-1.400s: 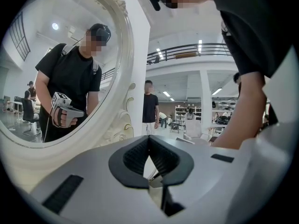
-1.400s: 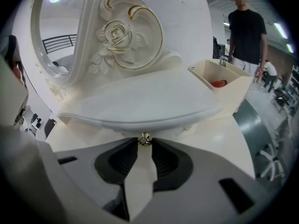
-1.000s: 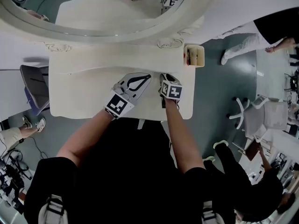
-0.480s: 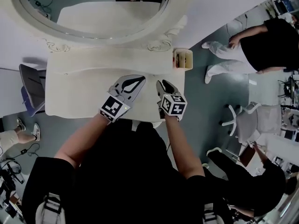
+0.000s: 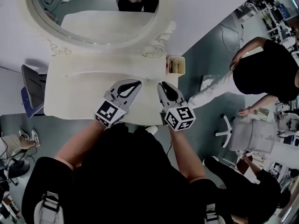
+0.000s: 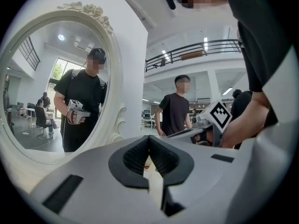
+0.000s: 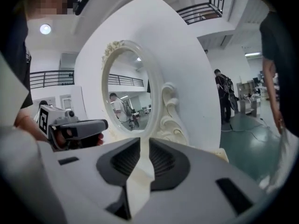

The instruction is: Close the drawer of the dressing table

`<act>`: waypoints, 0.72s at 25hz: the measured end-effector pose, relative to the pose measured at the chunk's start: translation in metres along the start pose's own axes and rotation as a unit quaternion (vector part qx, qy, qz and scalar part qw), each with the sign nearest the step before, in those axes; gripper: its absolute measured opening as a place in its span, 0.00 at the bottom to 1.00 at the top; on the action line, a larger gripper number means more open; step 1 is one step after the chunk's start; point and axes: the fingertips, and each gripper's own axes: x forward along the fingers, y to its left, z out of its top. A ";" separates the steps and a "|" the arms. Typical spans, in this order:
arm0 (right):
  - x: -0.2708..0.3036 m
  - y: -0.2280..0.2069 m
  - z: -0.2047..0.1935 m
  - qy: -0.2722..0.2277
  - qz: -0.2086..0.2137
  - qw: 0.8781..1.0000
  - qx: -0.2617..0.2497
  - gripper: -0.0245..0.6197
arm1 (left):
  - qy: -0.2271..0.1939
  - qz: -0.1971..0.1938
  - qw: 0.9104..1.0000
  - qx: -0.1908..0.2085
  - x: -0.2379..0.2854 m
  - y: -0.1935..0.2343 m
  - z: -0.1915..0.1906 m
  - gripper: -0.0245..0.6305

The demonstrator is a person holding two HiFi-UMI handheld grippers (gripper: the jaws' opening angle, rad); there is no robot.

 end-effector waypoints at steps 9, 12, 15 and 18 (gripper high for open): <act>-0.036 0.031 0.052 -0.050 0.050 0.995 -0.064 0.04 | -0.034 0.003 0.999 0.008 -0.008 -0.020 0.047 0.03; -0.039 0.037 0.064 -0.064 0.061 0.993 -0.075 0.04 | -0.036 0.005 0.999 0.011 -0.008 -0.021 0.054 0.03; -0.042 0.040 0.073 -0.075 0.068 0.992 -0.081 0.04 | -0.041 0.008 0.999 0.015 -0.008 -0.023 0.060 0.03; -0.047 0.042 0.080 -0.083 0.071 0.990 -0.090 0.04 | -0.042 0.013 0.999 0.016 -0.008 -0.023 0.062 0.03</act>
